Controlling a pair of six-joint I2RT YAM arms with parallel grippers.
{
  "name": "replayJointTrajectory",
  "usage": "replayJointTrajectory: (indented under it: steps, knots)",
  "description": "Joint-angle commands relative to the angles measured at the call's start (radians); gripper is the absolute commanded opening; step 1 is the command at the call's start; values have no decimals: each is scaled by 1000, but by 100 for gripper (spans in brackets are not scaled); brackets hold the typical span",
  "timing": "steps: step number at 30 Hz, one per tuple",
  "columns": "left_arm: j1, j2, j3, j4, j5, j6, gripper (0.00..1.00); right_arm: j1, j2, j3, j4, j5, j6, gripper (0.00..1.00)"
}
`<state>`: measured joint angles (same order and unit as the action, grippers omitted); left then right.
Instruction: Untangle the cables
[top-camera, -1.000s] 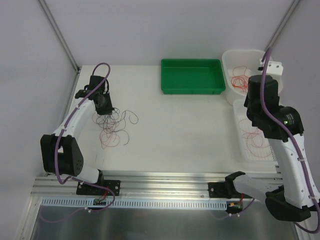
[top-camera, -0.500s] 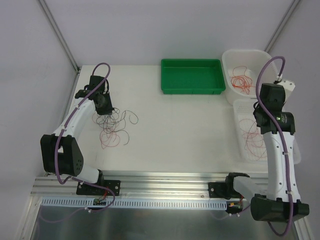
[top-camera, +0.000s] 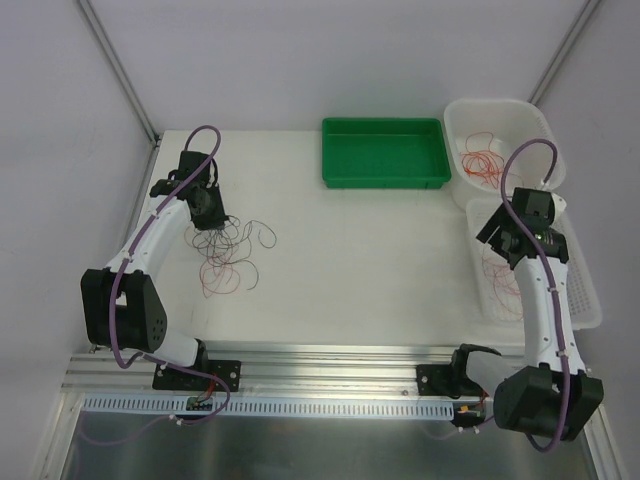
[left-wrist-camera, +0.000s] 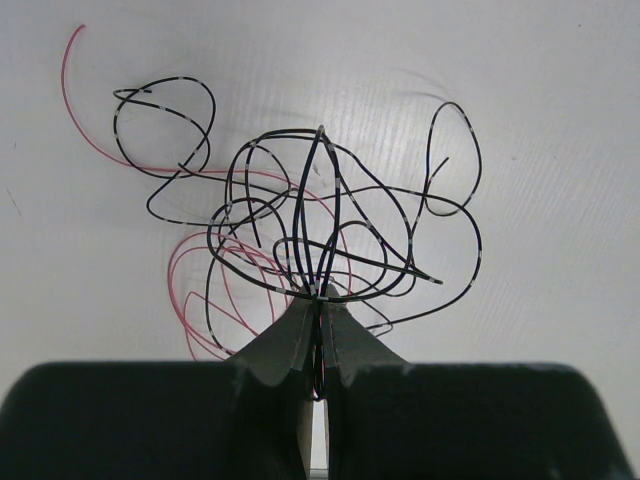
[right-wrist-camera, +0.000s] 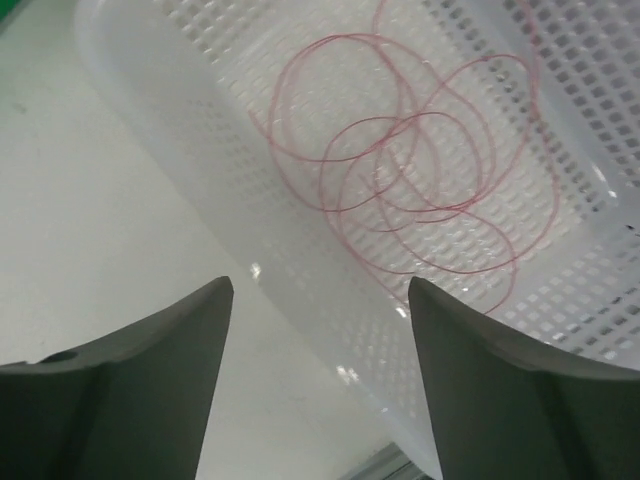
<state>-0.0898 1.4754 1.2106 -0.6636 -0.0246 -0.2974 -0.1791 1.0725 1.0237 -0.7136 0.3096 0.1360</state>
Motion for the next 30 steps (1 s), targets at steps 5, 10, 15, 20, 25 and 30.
replayJointTrajectory:
  steps: [5, 10, 15, 20, 25, 30]
  knots:
    - [5, -6, 17, -2, 44, 18, 0, 355, -118, -31, 77, -113, 14, 84]
    - [-5, 13, 21, 1, 146, 24, 0, 571, -108, -71, 218, -184, 30, 85]
    - [-57, 13, 20, 42, 333, 35, 0, 777, -60, -115, 399, -216, 22, 85]
    - [-191, 10, 7, 76, 426, 61, 0, 944, 52, -114, 541, -270, 19, 83]
    - [-240, -6, 1, 87, 416, 61, 0, 1079, 167, -114, 672, -254, 86, 81]
    - [-235, -20, -14, 85, 263, 31, 0, 1173, 325, -62, 802, -221, 123, 78]
